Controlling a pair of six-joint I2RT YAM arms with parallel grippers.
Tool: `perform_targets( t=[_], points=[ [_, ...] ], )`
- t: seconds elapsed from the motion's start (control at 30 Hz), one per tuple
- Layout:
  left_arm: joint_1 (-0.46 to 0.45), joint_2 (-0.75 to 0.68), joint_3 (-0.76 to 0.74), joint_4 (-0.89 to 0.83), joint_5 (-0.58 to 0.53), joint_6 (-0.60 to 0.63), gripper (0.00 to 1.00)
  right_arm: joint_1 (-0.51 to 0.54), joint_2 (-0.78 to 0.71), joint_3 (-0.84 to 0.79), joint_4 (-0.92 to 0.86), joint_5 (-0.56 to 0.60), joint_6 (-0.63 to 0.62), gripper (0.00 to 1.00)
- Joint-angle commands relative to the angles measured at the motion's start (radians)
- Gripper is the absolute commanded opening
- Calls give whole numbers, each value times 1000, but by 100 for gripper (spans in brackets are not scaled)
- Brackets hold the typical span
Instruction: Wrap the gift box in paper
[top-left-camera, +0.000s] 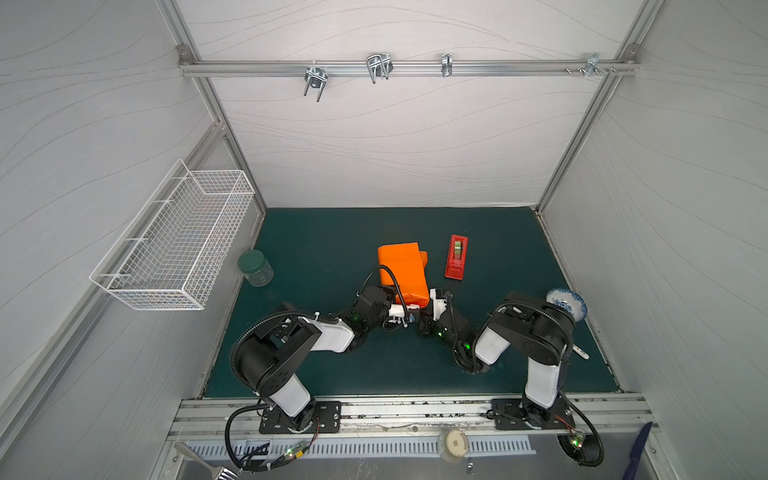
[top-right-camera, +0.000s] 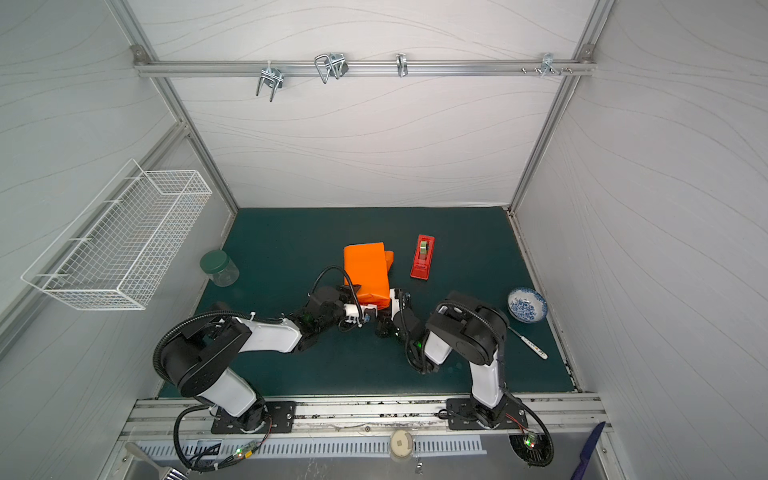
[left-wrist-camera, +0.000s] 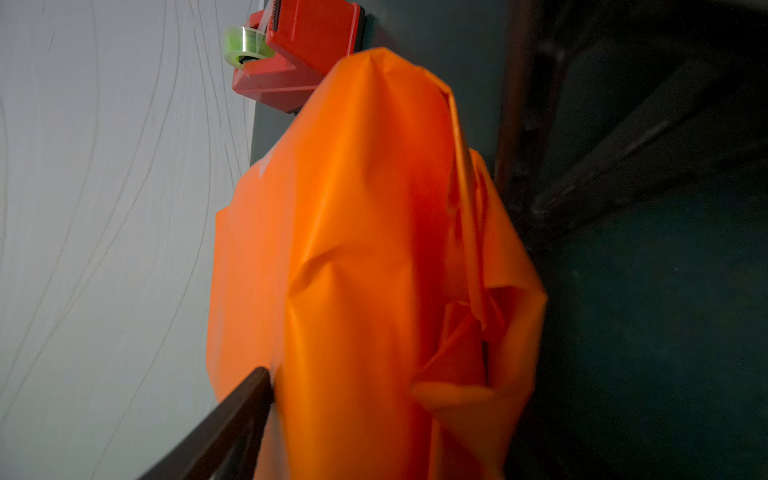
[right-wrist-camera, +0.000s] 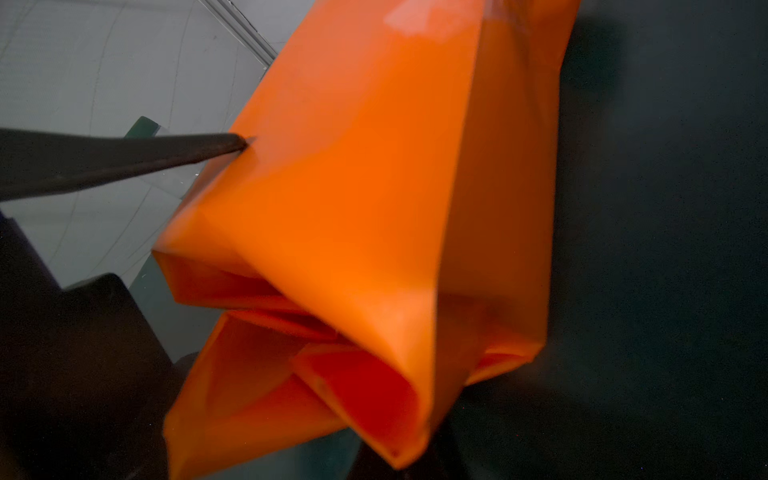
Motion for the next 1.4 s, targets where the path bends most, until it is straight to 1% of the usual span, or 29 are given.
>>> perform_targets(
  t=[0.0,0.23,0.37,0.4,0.5,0.57,0.63,0.73,0.77,0.8,0.83,0.93,1.0,1.07,1.2,1.37],
  points=[
    [15,15,26,22,24,-15,79,-7,-32,-17,23,16,-4,0],
    [27,33,27,31,23,-24,75,-8,-84,-54,-4,18,-8,1],
    [29,30,25,21,35,-39,72,-8,-120,-78,-17,12,-11,7],
    [28,27,26,16,37,-43,70,-7,-133,-88,-17,11,-14,10],
    [35,28,24,8,42,-49,69,-12,-204,-92,-123,2,-22,23],
    [40,24,22,4,48,-54,68,-20,-278,-60,-288,-19,-27,29],
    [45,16,20,-8,58,-58,67,-21,-366,-35,-458,-19,-60,34],
    [50,13,21,-18,67,-64,65,-39,-487,-32,-609,-12,-94,42],
    [51,16,22,-20,70,-65,64,-57,-514,-21,-655,-32,-108,50],
    [52,16,22,-20,70,-66,63,-78,-538,3,-724,-57,-125,58],
    [53,18,21,-20,70,-66,63,-95,-555,30,-805,-82,-147,65],
    [55,21,20,-15,77,-73,62,-117,-571,72,-905,-119,-205,80],
    [60,21,20,-15,89,-81,62,-118,-568,69,-893,-121,-241,83],
    [63,22,22,-17,95,-85,61,-117,-552,50,-830,-129,-277,85],
    [66,26,25,-21,106,-92,60,-118,-472,67,-745,-182,-348,86],
    [68,29,30,-31,114,-94,59,-118,-339,101,-639,-207,-363,85]
  ],
)
